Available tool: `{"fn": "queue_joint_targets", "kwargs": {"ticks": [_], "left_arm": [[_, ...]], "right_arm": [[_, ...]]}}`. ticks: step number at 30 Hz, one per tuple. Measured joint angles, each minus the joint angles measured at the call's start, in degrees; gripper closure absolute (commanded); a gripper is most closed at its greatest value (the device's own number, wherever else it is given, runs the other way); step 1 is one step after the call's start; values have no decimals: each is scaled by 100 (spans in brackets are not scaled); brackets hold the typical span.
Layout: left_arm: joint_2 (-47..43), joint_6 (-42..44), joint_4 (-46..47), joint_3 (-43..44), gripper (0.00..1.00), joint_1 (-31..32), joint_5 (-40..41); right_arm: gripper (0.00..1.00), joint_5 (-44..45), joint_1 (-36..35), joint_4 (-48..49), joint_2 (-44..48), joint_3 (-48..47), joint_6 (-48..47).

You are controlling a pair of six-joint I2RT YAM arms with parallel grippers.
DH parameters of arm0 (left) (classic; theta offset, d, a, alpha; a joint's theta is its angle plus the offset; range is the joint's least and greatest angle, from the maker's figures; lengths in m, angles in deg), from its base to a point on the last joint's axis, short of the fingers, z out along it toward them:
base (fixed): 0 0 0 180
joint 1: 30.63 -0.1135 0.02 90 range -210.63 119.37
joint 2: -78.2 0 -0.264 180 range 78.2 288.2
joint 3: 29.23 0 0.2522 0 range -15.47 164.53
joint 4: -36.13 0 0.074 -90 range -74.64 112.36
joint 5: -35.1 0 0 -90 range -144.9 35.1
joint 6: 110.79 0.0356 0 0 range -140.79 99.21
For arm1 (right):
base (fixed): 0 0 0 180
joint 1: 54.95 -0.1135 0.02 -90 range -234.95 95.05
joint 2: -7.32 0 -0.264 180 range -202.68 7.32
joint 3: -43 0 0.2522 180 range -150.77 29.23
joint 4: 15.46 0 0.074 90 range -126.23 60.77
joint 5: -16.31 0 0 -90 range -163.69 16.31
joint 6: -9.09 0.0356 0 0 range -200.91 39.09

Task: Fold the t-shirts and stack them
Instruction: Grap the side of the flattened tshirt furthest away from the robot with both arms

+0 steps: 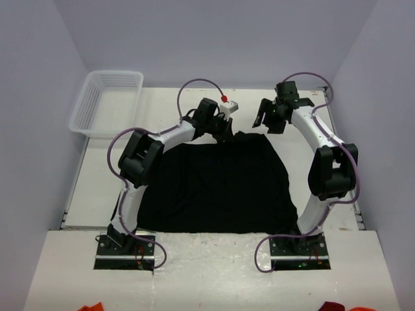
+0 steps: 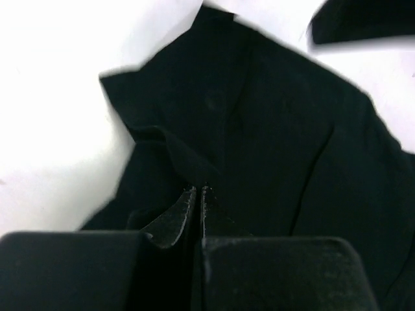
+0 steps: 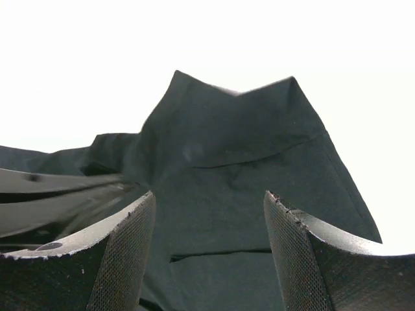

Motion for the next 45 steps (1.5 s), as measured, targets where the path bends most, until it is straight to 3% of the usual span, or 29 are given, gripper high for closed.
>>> {"fn": "queue_joint_targets", "kwargs": {"ticks": [6,14,22,25,26,28,29,33,36,45], "left_arm": [[-319,-90,50,-868,100,144,7],[-1038,-131,278,-1399,100,282,2],[-1283,-284,595,-1956,100,365,9],[-1283,-352,640,-2122,89,514,42],[-1283,-367,673,-2164,78,573,50],[-1283,-422,780,-2275,68,697,72],[-1283,-461,866,-2358,55,745,92],[-1510,-673,1075,-2983,45,938,350],[-1937,-874,957,-3390,38,1003,975],[-2931,-1434,-107,-3283,36,997,3462]], "right_arm": [[34,-422,302,-103,-111,-216,-35],[45,-1016,573,-461,-1027,-1012,-396],[45,-1473,527,-485,-1193,-654,-446],[44,-1517,509,-452,-1147,-509,-446],[44,-1530,496,-455,-1123,-490,-446],[44,-1561,470,-437,-1064,-485,-448],[44,-1593,452,-424,-1029,-485,-448],[45,-1650,365,-400,-866,-485,-450],[44,-1587,203,-413,-817,-485,-474],[45,-1106,-544,-625,-896,-579,-555]]}}
